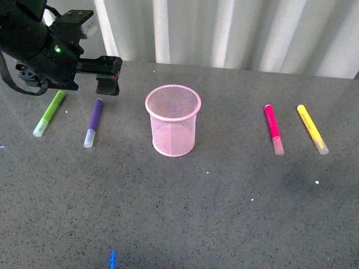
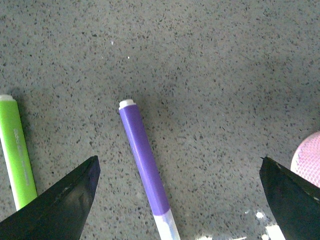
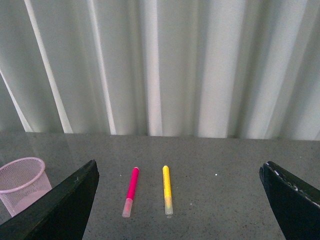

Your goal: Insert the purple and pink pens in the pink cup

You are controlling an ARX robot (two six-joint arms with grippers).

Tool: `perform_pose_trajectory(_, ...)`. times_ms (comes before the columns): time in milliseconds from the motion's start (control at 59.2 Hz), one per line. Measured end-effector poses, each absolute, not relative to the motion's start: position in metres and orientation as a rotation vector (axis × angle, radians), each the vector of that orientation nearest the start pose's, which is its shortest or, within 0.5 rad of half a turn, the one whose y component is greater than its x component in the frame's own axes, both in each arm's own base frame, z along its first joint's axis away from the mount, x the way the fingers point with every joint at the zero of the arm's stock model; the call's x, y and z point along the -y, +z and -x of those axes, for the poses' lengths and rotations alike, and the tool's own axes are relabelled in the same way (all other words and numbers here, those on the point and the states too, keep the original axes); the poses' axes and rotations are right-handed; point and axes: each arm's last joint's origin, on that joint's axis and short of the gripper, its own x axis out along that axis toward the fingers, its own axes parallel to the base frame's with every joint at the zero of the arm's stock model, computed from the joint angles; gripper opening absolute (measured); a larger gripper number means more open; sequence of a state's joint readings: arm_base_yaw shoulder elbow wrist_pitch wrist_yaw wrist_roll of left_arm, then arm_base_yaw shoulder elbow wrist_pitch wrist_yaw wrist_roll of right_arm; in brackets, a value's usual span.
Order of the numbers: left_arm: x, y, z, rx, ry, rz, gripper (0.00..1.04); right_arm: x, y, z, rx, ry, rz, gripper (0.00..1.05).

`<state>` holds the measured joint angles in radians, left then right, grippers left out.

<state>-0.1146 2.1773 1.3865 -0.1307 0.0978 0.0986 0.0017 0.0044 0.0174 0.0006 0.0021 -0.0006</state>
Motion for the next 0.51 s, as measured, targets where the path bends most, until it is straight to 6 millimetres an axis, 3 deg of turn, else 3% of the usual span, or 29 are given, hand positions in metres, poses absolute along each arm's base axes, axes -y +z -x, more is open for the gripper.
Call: perform_pose_trajectory(507, 0.057, 0.073, -0.457, -0.980, -0.252, -0.154, 0.98, 0.000, 0.169, -0.097, 0.014, 0.000, 0.001, 0.98)
